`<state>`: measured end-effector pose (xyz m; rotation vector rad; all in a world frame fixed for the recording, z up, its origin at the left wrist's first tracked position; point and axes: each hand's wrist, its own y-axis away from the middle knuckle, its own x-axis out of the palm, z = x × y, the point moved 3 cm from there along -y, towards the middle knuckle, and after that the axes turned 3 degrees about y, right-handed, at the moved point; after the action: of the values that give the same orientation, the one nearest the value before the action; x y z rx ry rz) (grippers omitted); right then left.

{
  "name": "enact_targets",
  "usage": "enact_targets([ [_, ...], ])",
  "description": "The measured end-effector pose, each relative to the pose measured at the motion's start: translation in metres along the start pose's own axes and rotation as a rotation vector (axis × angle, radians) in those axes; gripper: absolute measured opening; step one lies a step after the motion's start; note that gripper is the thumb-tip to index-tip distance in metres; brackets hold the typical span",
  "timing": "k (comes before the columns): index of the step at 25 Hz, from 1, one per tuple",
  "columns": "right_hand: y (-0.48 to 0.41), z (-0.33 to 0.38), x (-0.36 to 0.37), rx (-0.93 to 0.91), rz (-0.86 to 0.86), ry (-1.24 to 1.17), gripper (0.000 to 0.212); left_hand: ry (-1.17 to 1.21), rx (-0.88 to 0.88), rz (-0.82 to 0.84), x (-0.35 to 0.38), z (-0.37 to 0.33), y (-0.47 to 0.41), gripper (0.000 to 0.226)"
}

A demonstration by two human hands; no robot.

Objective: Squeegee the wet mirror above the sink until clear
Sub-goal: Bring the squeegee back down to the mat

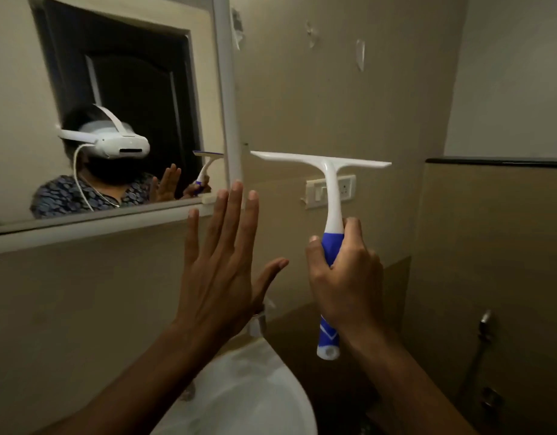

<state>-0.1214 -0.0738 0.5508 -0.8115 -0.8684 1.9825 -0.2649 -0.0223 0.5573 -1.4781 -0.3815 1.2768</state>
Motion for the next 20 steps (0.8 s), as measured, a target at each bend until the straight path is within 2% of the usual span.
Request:
enact_targets([
  [9, -0.002, -0.161, -0.031, 0.131, 0.124, 0.145, 0.014, 0.159, -0.021, 0.200, 0.122, -0.122, -0.005, 0.081],
  [14, 0.028, -0.256, -0.020, 0.298, 0.258, 0.168, 0.011, 0.211, -0.084, 0.417, 0.193, -0.173, 0.032, 0.082],
  [20, 0.119, -0.370, 0.009, 0.520, 0.502, 0.308, 0.014, 0.325, -0.236, 0.702, 0.278, -0.225, 0.117, 0.081],
])
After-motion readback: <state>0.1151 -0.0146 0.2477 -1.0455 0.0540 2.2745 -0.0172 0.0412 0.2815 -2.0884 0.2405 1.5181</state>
